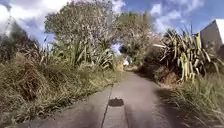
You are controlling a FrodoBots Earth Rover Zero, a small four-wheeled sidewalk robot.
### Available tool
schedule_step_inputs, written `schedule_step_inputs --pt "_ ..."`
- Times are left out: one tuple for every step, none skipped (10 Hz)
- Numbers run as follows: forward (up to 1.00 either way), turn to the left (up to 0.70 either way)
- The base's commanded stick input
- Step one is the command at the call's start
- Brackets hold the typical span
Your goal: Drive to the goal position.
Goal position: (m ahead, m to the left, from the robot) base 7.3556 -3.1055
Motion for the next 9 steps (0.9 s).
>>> schedule_step_inputs --pt "0.0 0.0" --pt "0.0 0.0" --pt "0.0 0.0" --pt "0.0 0.0" --pt "0.09 -0.04" --pt "0.55 -0.28" --pt "0.7 -0.35" --pt "0.7 -0.35" --pt "0.7 -0.35"
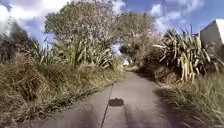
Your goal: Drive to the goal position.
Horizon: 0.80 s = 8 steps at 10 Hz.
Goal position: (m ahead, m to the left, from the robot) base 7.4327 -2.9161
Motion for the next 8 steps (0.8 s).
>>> schedule_step_inputs --pt "0.7 -0.35" --pt "0.7 -0.35" --pt "0.7 -0.35" --pt "0.7 -0.35" --pt "0.7 -0.35" --pt "0.7 -0.35" --pt "0.7 -0.35" --pt "0.7 -0.35"
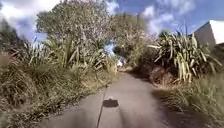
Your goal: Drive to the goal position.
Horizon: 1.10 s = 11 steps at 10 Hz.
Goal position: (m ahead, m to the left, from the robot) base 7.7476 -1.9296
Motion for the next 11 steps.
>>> schedule_step_inputs --pt "0.7 -0.35" --pt "0.7 -0.35" --pt "0.7 -0.35" --pt "0.7 -0.35" --pt "0.7 -0.35" --pt "0.7 -0.35" --pt "0.7 -0.35" --pt "0.17 -0.08" --pt "0.0 0.0" --pt "0.0 0.0" --pt "0.0 0.0"
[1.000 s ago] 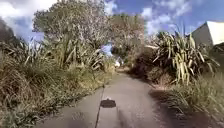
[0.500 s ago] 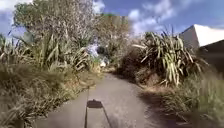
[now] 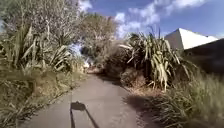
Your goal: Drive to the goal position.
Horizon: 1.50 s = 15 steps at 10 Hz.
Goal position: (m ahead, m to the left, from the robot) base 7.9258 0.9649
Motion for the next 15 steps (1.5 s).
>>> schedule_step_inputs --pt "0.0 0.0" --pt "0.0 0.0" --pt "0.0 0.0" --pt "0.0 0.0" --pt "0.0 0.0" --pt "0.0 0.0" --pt "0.04 0.02" --pt "0.51 0.25" --pt "0.7 0.35" --pt "0.7 0.35" --pt "0.7 0.35" --pt "0.7 0.35" --pt "0.7 0.35" --pt "0.7 0.35" --pt "0.7 0.35"
